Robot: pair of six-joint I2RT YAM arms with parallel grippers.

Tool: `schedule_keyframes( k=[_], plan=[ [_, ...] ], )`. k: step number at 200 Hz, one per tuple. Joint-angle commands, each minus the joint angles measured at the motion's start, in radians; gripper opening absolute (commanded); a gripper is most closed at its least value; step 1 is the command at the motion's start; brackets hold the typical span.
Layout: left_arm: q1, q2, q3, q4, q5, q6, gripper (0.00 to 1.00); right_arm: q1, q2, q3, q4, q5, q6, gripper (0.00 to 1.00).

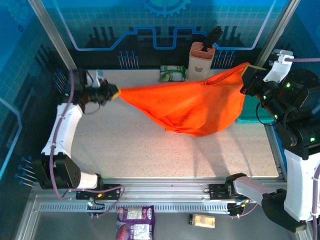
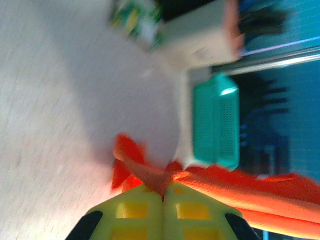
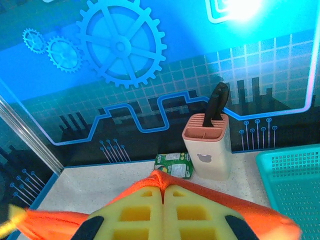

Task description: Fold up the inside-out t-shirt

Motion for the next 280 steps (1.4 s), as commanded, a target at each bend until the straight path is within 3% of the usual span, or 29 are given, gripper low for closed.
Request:
schedule_keyframes(
  k=[1,24,44,77,99,120,158,182,206,243,280],
  plan=[
    [0.053,-0.038,0.365,-0.041,0.032,0.024,0.0,-0.015,0.026,-0.107,0.064,-0.053,0.037,0.0],
    [0.055,-0.046,0.488,-0.013,0.004,0.011,0.0,-0.018,0.008,-0.19,0.107,-0.062,0.072,0.0],
    [0.05,-0.072,0.324,0.086,-0.003,-0.037,0.0,-0.03,-0.003,-0.115,0.066,0.04,0.025,0.0],
    [0.04,-0.076,0.026,0.201,0.03,-0.102,0.0,-0.041,0.027,0.201,-0.019,0.237,-0.127,0.0],
    [0.026,-0.087,-0.077,0.27,0.03,-0.135,0.0,-0.041,0.04,0.286,-0.012,0.262,-0.167,0.0],
    [0.049,-0.096,0.001,0.246,0.044,-0.139,0.0,-0.041,0.037,0.188,0.028,0.21,-0.126,0.0],
    [0.087,-0.122,0.381,0.077,-0.014,0.014,0.0,-0.041,0.04,-0.006,0.078,0.078,-0.017,0.0],
    [0.081,-0.137,0.296,0.117,0.026,-0.024,0.0,-0.044,0.043,-0.023,0.081,0.071,-0.008,0.0],
    [0.063,-0.147,0.166,0.158,0.058,-0.067,0.0,-0.043,0.075,-0.024,0.047,-0.029,-0.01,0.0],
    [-0.058,-0.123,0.223,0.117,0.063,-0.003,0.0,-0.042,0.074,-0.152,0.053,-0.13,0.027,0.0],
    [-0.24,-0.026,0.273,0.072,0.002,0.052,0.0,-0.041,0.053,-0.276,0.075,-0.161,0.061,0.0]
  ],
)
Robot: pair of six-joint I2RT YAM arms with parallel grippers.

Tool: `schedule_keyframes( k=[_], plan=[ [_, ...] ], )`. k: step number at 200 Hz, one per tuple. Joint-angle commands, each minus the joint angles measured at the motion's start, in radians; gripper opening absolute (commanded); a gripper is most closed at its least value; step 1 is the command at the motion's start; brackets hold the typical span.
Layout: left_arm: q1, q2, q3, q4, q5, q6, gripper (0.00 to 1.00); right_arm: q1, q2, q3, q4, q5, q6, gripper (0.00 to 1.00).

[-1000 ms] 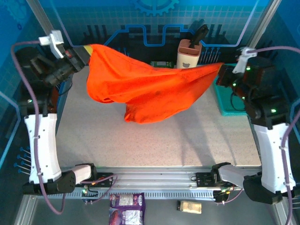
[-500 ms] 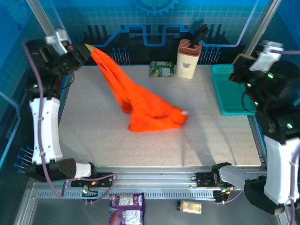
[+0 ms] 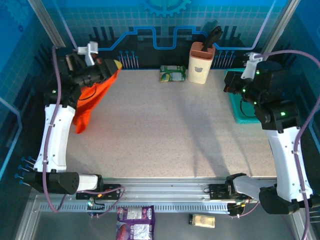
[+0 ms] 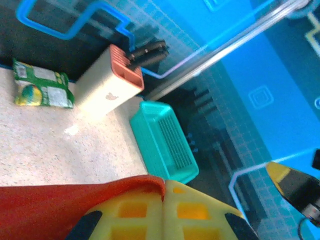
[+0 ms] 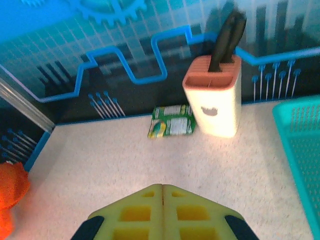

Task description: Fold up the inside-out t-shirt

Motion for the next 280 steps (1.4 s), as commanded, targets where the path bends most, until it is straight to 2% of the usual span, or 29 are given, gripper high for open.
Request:
schedule_keyframes(
  k=[1,37,67,102,121,132,145,167,184,215,240,280],
  plan=[
    [-0.106,0.023,0.051,-0.006,-0.02,0.056,0.0,-0.009,-0.012,-0.06,0.024,-0.048,0.038,0.0],
    [-0.321,0.236,-0.053,0.103,-0.057,-0.001,0.0,-0.01,-0.017,-0.122,0.029,-0.059,0.057,0.0],
    [-0.446,0.479,0.031,0.12,-0.06,-0.021,0.0,-0.009,-0.011,-0.174,0.011,-0.08,0.067,0.0],
    [-0.48,0.661,0.212,0.083,-0.082,-0.03,0.0,0.006,0.005,-0.353,0.033,-0.2,0.107,0.08],
    [-0.475,0.735,0.308,0.028,-0.103,0.001,0.0,0.074,0.013,-0.475,0.086,-0.221,0.138,0.13],
    [-0.473,0.788,0.378,-0.025,-0.113,0.025,0.13,0.129,0.025,-0.531,0.119,-0.213,0.161,0.15],
    [-0.465,0.841,0.455,-0.102,-0.124,0.047,0.25,0.194,0.052,-0.582,0.161,-0.212,0.195,0.17],
    [-0.436,0.838,0.468,-0.171,-0.167,0.081,0.36,0.304,0.117,-0.614,0.215,-0.195,0.251,0.2],
    [-0.387,0.765,0.366,-0.161,-0.191,0.083,0.4,0.395,0.19,-0.591,0.25,-0.186,0.263,0.23],
    [-0.25,0.606,0.115,-0.095,-0.149,0.07,0.47,0.526,0.364,-0.462,0.241,-0.182,0.221,0.26],
    [-0.146,0.509,-0.054,-0.117,-0.156,0.126,0.49,0.625,0.553,-0.268,0.157,-0.185,0.11,0.3],
    [0.007,0.423,-0.289,-0.135,-0.168,0.179,0.48,0.741,0.885,0.103,-0.093,-0.207,-0.259,0.37]
  ],
)
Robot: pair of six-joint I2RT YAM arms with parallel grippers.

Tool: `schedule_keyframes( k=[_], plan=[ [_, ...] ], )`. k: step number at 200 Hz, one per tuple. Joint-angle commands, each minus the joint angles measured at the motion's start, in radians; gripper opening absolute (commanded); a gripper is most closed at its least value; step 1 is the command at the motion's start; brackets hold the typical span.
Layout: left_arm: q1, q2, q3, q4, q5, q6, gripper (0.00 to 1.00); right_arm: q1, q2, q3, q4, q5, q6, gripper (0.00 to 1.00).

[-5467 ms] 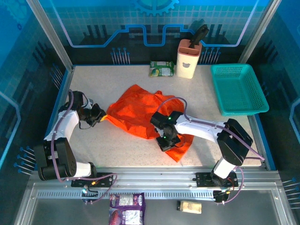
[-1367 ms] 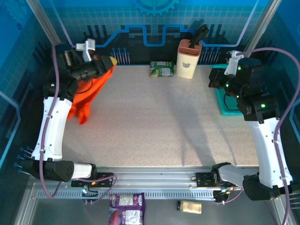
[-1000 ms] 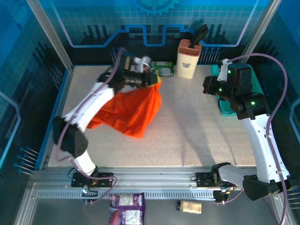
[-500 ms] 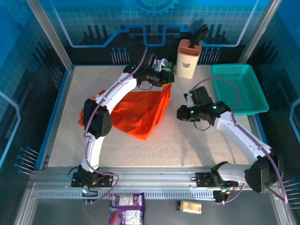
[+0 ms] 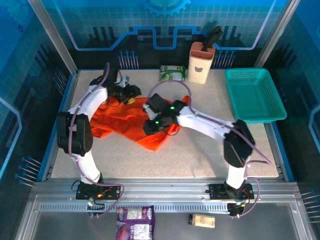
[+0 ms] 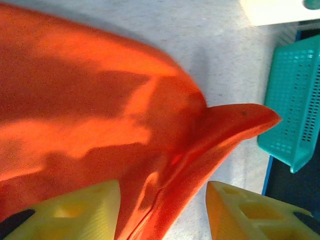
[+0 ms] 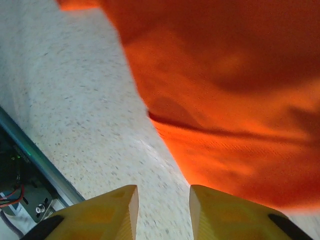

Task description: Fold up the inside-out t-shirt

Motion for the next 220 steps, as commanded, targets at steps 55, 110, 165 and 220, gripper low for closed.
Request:
schedule_keyframes(
  k=[55,110,165,220],
  plan=[
    [0.105,-0.016,-0.253,0.004,-0.086,0.041,0.46,0.046,0.403,0.44,-0.342,-0.119,-0.697,0.39],
    [0.105,0.061,-0.289,0.064,-0.098,0.01,0.44,-0.019,0.594,0.666,-0.518,-0.309,-0.904,0.4],
    [0.106,0.095,-0.271,0.052,-0.11,0.012,0.43,-0.02,0.623,0.664,-0.555,-0.344,-0.949,0.37],
    [0.111,0.14,-0.248,0.036,-0.133,0.012,0.43,-0.013,0.518,0.498,-0.479,-0.312,-0.963,0.09]
  ],
)
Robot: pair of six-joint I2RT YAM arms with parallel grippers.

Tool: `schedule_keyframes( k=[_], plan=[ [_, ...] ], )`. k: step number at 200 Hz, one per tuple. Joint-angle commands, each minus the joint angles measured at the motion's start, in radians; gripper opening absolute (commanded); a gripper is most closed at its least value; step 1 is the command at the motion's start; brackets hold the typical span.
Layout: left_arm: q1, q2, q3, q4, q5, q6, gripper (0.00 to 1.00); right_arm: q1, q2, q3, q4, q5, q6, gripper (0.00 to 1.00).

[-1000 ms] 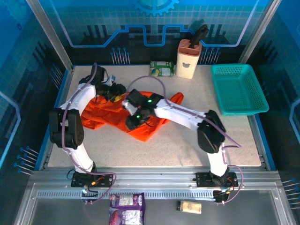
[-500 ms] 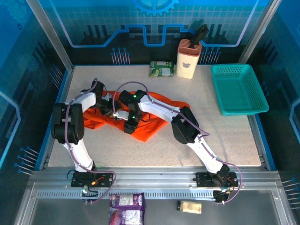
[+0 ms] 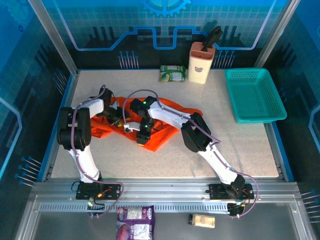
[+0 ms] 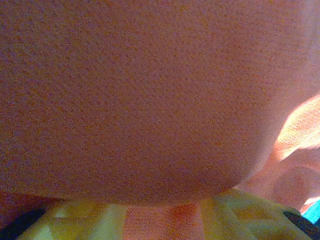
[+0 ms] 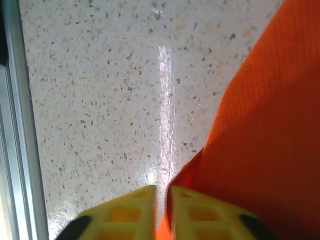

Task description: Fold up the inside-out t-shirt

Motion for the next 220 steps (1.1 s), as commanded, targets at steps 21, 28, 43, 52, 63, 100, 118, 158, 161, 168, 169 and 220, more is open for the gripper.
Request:
schedule_keyframes(
  k=[21,28,43,52,63,100,118,158,161,168,169,220],
  plan=[
    [0.016,0.05,0.038,-0.021,-0.038,-0.007,0.43,0.014,-0.185,-0.175,0.07,0.047,-0.022,0.0],
    [0.021,0.056,0.038,-0.022,-0.039,-0.011,0.43,0.016,-0.222,-0.209,0.085,0.063,-0.023,0.0],
    [0.031,0.07,0.041,-0.021,-0.04,-0.019,0.43,0.022,-0.321,-0.298,0.122,0.105,-0.026,0.0],
    [0.036,0.077,0.041,-0.021,-0.04,-0.023,0.43,0.026,-0.387,-0.36,0.143,0.129,-0.029,0.0],
    [0.046,0.084,0.04,-0.017,-0.04,-0.025,0.43,0.03,-0.469,-0.44,0.168,0.161,-0.035,0.0],
    [0.069,0.098,0.032,-0.008,-0.031,-0.035,0.42,0.022,-0.74,-0.688,0.221,0.267,-0.025,0.0],
    [0.078,0.098,0.028,-0.006,-0.031,-0.036,0.42,0.009,-0.868,-0.783,0.249,0.318,-0.002,0.0],
    [0.089,0.098,0.03,-0.004,-0.016,-0.039,0.42,-0.036,-1.146,-0.956,0.368,0.466,0.044,0.0],
    [0.089,0.098,0.032,-0.003,-0.013,-0.04,0.42,-0.039,-1.166,-0.967,0.381,0.477,0.049,0.0],
    [0.089,0.094,0.033,0.002,-0.003,-0.043,0.41,-0.055,-1.207,-0.995,0.416,0.49,0.056,0.0],
    [0.089,0.093,0.033,0.003,0.0,-0.043,0.41,-0.057,-1.215,-0.999,0.421,0.492,0.057,0.0],
    [0.066,-0.031,-0.027,0.189,0.262,-0.151,0.41,-0.197,-1.391,-1.16,0.618,0.686,0.161,0.0]
  ],
)
